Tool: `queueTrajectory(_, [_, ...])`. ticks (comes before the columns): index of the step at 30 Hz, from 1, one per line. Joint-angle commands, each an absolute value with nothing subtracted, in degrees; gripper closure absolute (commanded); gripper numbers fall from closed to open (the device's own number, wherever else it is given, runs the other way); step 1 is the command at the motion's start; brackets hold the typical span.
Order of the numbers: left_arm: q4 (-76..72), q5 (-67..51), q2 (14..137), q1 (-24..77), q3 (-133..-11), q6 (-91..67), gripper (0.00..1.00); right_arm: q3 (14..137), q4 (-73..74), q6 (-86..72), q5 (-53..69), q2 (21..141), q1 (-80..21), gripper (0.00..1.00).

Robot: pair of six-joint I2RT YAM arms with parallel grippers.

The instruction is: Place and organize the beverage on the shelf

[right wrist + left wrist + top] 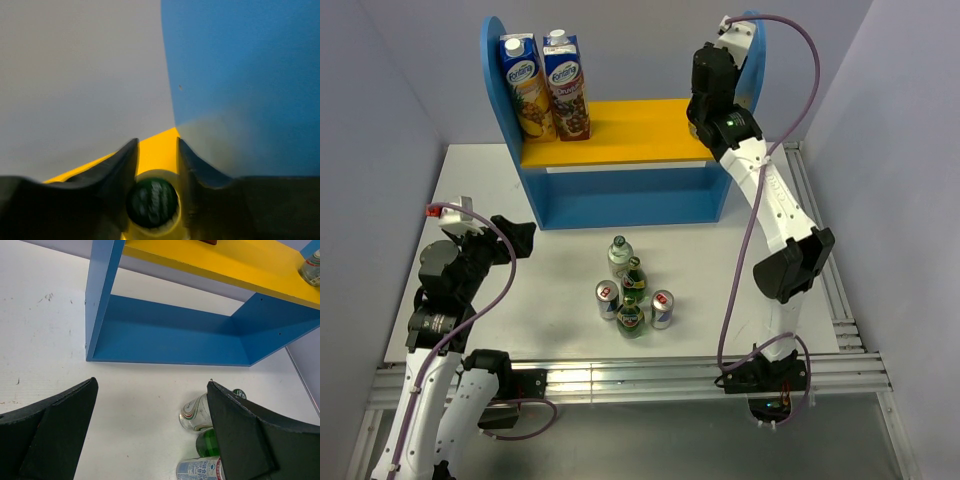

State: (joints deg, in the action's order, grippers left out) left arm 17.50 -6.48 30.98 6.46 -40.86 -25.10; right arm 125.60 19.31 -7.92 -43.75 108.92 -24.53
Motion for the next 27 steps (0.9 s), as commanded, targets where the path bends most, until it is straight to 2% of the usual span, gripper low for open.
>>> queueTrajectory(1, [16.61,-7.29,30.94,6.59,-42.63,-24.17,0.03,126.3,14.24,-8.35,-43.15,109.16,-24.52,0.49])
queueTrajectory(2, [16.61,-7.29,30.94,6.59,-42.63,-24.17,0.03,126.04,14.24,-8.44,-42.98,109.33,-24.52,0.4])
queueTrajectory(4, [16.61,-7.38,30.94,6.59,-42.54,-24.08,0.03,126.03,14.33,-8.52,-42.72,109.51,-24.61,0.35])
queueTrajectory(10, [16.61,-7.29,30.85,6.59,-42.54,-24.17,0.03,125.68,14.68,-8.79,-42.54,110.21,-24.61,0.31])
queueTrajectory(14, [16.7,-7.29,30.94,6.59,-42.63,-24.08,0.03,124.72,13.98,-8.27,-43.33,109.6,-24.87,0.0])
queueTrajectory(27, [16.79,-7.03,31.38,6.59,-42.71,-23.99,0.03,123.22,14.94,-6.94,-36.04,104.25,-26.01,0.0])
